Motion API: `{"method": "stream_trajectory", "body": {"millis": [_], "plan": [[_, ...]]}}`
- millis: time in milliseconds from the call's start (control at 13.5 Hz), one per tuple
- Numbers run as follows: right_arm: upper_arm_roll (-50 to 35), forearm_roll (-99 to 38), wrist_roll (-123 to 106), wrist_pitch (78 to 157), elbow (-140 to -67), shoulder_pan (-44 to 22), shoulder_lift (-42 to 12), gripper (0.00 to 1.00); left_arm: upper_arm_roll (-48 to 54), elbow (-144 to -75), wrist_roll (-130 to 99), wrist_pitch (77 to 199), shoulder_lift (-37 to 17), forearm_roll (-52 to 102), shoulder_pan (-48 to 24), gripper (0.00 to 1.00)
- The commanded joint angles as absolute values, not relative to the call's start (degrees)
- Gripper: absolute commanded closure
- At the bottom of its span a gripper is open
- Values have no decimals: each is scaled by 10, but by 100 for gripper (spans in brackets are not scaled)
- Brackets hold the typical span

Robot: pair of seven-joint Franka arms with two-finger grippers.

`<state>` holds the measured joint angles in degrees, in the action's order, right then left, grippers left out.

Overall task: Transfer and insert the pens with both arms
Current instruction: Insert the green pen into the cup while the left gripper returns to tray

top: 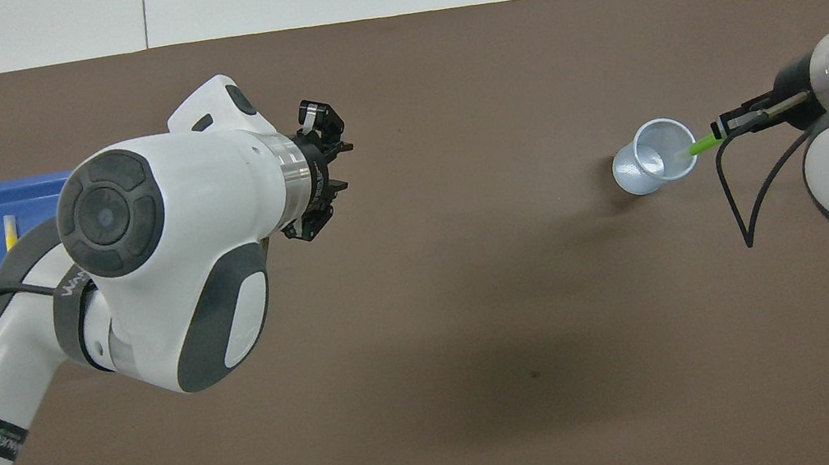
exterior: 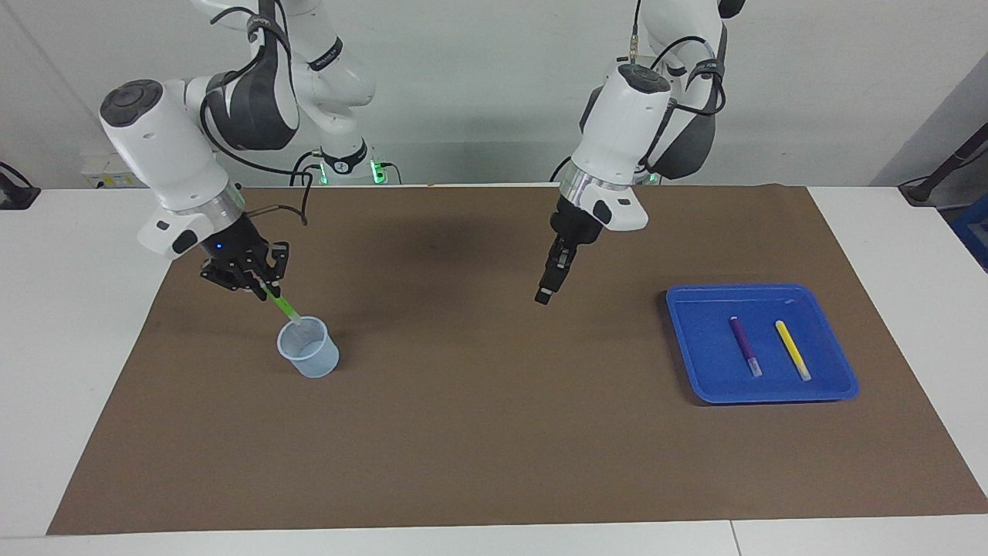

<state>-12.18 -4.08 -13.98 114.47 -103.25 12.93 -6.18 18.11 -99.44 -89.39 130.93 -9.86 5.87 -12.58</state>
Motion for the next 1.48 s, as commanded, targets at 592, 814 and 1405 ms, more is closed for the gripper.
{"method": "stream_trajectory", "body": {"millis": [592, 814, 1405], "plan": [[-127, -7, -124, 1214, -1029, 120, -114, 100, 182, -1020, -503, 1194, -62, 55, 32, 0], [-127, -7, -123, 1231, -1034, 120, -127, 85, 182, -1020, -441, 1183, -62, 30, 61, 0], [-127, -7, -106, 1227, -1033, 124, -121, 0, 182, -1021, -160, 1169, -81, -5, 140, 0]]}}
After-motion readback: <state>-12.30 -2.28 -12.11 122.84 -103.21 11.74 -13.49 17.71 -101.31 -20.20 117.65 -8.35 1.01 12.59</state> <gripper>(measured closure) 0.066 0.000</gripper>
